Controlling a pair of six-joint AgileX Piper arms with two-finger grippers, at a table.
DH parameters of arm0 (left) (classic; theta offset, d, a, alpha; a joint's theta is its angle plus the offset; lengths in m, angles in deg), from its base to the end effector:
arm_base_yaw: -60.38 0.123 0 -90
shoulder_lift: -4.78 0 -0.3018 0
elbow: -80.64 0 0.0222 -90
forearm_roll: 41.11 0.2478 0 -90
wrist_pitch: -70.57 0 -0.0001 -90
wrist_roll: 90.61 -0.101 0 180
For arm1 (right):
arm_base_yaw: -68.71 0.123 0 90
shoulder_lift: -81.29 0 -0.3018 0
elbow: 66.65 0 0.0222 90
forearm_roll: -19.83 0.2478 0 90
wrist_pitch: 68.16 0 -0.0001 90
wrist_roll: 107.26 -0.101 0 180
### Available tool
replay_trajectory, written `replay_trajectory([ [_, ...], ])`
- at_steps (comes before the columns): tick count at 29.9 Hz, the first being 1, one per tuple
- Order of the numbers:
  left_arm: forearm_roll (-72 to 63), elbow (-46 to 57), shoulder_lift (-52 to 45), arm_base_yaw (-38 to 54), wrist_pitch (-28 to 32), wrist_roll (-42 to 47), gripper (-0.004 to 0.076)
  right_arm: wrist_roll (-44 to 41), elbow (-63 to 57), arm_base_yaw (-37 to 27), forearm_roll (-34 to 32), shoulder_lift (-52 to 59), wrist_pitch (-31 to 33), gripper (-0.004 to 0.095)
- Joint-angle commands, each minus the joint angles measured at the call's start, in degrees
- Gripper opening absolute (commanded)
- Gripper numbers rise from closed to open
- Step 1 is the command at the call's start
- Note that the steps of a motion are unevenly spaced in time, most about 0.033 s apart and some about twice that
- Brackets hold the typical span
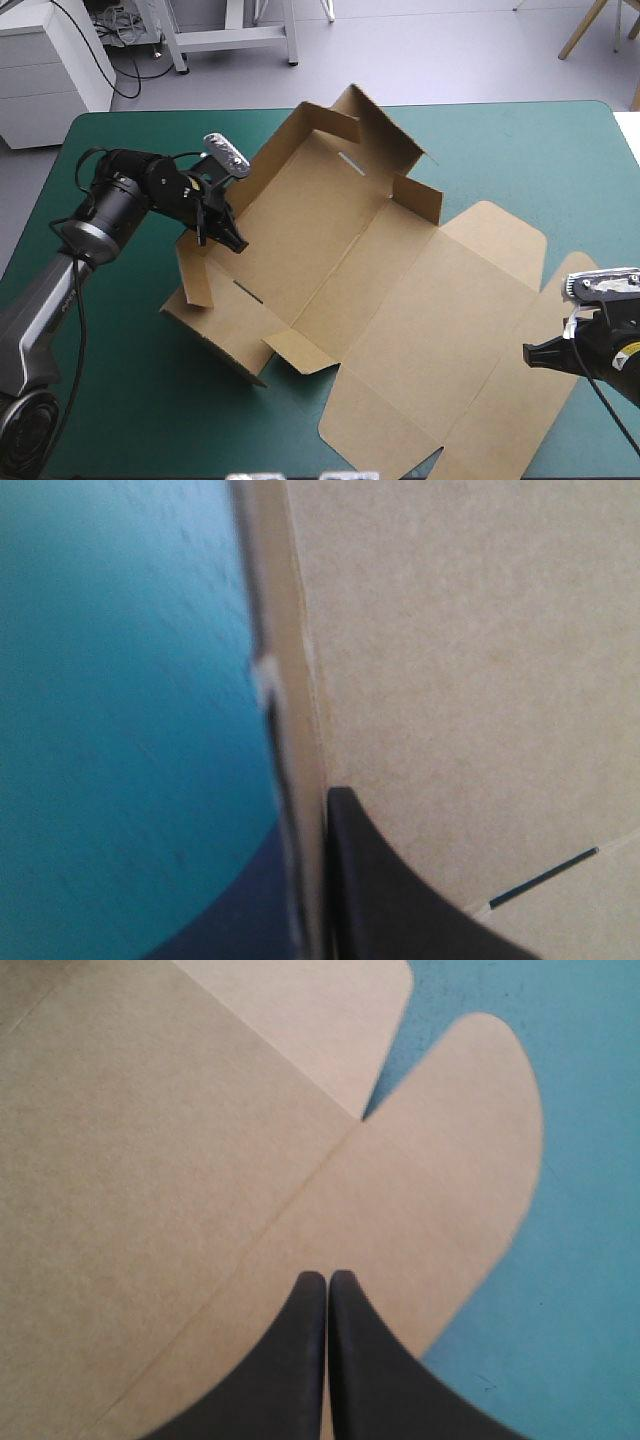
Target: Fold the box
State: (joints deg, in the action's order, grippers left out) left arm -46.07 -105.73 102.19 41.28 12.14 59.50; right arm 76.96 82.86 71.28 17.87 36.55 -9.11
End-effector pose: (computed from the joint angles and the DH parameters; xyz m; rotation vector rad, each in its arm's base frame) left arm 0.3173 -0.1177 0.3533 1.0494 2.3823 -0.0449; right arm 0.0918 0.0012 0.3495 -0.1449 2.3392 -0.0573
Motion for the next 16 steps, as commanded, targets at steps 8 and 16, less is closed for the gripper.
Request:
replay_trajectory([
  [8, 22.4, -3.5, -2.2, -16.2, 19.3, -2.8, -0.001, 0.2, 1.3, -0.4, 2.6, 0.0, -4.5, -0.0014],
  [16, 27.5, -2.6, -2.2, -18.3, 22.8, -3.5, -0.001, 0.2, 1.3, -0.4, 2.6, 0.0, -4.9, -0.0014],
])
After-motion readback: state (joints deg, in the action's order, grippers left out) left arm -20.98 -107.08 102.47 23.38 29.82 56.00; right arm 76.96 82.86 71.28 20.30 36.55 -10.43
